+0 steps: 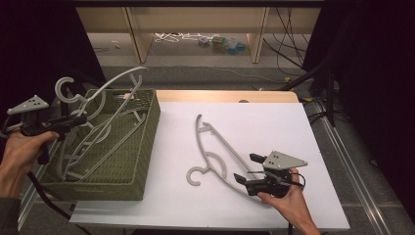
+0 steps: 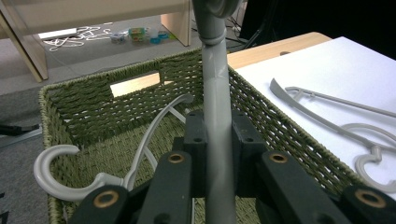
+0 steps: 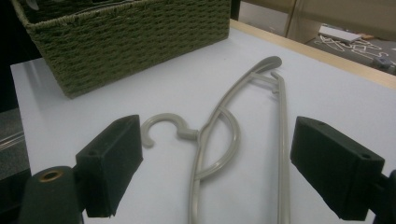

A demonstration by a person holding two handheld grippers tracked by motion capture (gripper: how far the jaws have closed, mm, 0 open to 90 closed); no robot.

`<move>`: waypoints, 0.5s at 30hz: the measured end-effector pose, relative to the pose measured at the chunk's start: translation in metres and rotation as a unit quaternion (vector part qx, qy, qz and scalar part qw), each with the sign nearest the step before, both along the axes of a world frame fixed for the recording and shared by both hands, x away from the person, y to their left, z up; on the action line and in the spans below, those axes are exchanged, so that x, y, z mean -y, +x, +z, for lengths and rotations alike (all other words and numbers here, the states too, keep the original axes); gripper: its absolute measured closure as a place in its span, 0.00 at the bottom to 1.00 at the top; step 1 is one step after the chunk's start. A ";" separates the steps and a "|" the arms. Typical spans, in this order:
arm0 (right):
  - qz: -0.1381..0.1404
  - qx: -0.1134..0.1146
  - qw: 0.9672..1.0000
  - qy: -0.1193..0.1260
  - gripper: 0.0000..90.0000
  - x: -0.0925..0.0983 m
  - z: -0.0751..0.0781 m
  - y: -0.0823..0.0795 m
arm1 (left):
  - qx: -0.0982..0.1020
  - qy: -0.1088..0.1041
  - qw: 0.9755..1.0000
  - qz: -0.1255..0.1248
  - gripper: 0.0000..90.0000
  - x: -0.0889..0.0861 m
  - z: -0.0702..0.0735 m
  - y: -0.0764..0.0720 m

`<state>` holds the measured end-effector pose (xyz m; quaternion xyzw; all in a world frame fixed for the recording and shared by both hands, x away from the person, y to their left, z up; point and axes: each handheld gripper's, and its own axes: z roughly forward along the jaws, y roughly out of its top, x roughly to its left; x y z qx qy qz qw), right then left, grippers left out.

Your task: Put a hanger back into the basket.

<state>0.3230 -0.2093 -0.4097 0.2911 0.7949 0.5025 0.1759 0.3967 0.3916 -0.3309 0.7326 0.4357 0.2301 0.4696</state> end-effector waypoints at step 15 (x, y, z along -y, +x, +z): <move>0.003 -0.003 1.000 -0.002 0.19 -0.001 -0.001 0.001 | -0.050 0.042 0.998 -0.004 0.88 -0.008 -0.030 0.002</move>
